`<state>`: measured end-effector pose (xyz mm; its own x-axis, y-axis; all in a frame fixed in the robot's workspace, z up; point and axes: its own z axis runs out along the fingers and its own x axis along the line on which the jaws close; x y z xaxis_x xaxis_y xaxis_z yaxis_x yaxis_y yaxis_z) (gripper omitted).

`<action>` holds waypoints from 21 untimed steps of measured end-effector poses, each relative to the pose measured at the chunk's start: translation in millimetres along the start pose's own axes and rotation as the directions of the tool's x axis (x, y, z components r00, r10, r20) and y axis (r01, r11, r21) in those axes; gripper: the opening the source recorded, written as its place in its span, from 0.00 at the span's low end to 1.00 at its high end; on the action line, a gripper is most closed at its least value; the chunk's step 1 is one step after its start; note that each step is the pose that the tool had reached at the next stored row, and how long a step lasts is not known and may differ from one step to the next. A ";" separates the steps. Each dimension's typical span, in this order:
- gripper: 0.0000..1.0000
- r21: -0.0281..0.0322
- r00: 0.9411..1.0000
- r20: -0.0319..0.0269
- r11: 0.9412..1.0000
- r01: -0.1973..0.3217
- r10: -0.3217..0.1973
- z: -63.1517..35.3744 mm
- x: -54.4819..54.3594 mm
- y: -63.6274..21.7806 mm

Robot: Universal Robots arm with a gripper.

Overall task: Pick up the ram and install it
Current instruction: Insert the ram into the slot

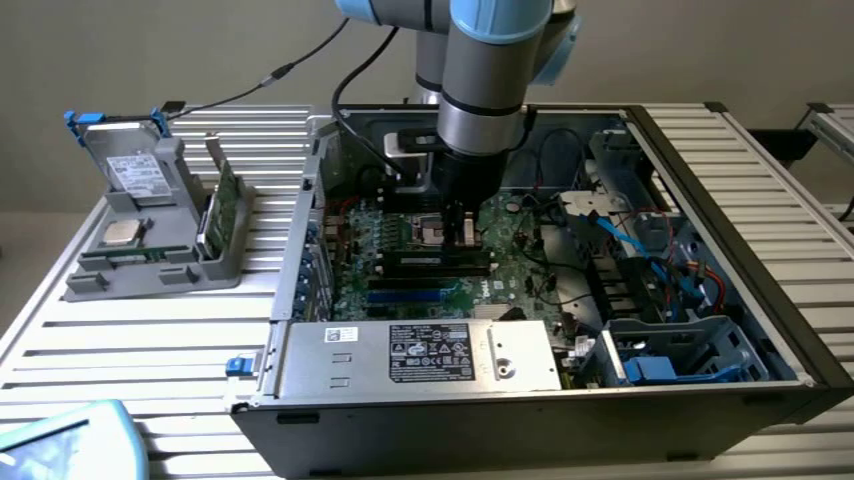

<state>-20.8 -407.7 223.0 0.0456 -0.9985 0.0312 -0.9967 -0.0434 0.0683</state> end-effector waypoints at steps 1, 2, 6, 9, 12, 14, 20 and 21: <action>0.14 0.000 1.000 0.000 1.000 0.000 0.000 0.0 0.0 0.0; 0.14 0.000 1.000 0.000 1.000 0.000 0.000 0.0 0.0 -0.1; 0.14 0.000 1.000 0.000 1.000 0.000 0.000 0.1 0.0 -0.5; 0.14 0.000 1.000 0.000 1.000 0.000 0.000 0.5 0.0 -0.6; 0.14 0.000 1.000 0.000 1.000 0.000 0.000 1.1 0.0 -0.6; 0.14 0.000 1.000 0.000 1.000 0.000 0.000 1.4 0.0 -0.6; 0.14 0.000 1.000 0.000 1.000 0.000 0.000 1.9 0.0 -0.6; 0.14 0.000 1.000 0.000 1.000 0.000 0.000 1.9 0.0 -0.6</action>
<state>-20.3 -407.7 221.0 0.0454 -0.9985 0.0314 -0.9967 -0.0431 0.0684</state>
